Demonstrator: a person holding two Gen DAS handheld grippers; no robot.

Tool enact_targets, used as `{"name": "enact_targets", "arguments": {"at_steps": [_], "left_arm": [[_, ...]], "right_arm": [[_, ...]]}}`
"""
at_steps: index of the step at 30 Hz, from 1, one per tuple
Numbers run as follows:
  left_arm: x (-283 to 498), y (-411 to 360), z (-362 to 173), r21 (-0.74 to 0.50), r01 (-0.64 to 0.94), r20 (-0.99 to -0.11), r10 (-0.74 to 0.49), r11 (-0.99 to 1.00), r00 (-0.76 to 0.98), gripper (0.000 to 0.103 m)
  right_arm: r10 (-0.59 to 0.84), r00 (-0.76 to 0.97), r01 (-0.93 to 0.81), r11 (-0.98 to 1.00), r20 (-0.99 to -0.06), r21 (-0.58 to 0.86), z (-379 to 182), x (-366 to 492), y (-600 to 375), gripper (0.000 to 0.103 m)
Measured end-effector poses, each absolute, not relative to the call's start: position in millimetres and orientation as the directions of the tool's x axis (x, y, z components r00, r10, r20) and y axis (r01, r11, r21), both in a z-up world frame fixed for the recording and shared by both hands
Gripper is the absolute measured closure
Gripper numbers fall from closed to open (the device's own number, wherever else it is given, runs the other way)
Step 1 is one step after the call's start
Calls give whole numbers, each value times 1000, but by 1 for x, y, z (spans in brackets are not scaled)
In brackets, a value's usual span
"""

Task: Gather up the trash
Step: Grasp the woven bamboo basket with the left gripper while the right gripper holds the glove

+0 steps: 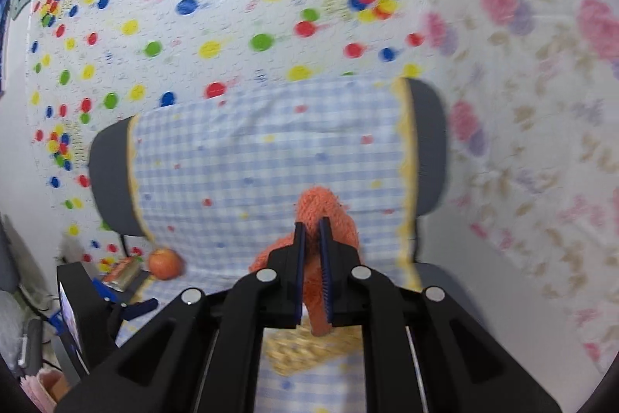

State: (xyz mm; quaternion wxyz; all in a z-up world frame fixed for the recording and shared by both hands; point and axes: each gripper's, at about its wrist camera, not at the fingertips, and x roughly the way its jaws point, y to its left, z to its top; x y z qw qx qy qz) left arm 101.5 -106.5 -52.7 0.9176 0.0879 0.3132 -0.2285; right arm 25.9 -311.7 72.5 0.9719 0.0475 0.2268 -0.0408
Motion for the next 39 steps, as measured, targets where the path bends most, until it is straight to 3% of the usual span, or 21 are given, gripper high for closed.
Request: {"name": "enact_targets", "arguments": {"at_steps": [4,9,24,27,39], "left_arm": [[98,-134,-64,12,535,-618,-414,845,668,12],[107,-161,-86,-7,572,-646,-440,820,624,12],[128,-214,-131,46,662,-690,-455,748,563,15],[120,-211,-126,40,670,-675,-474,742,565,23],[56,-165,-57,11,641,-594,-511,768,622,25]], "right_arm": [[-126,857,165,986,-500,34,47,10,-338,95],[-110,795,177,983,-596,55,-7,10,-357,95],[-42,760,171,976,-649,137,-53,24,-370,95],[-31,760,169,974,-649,151,-55,21,-369,95],[-19,786,150,975,-618,161,-32,-21,-346,95]]}}
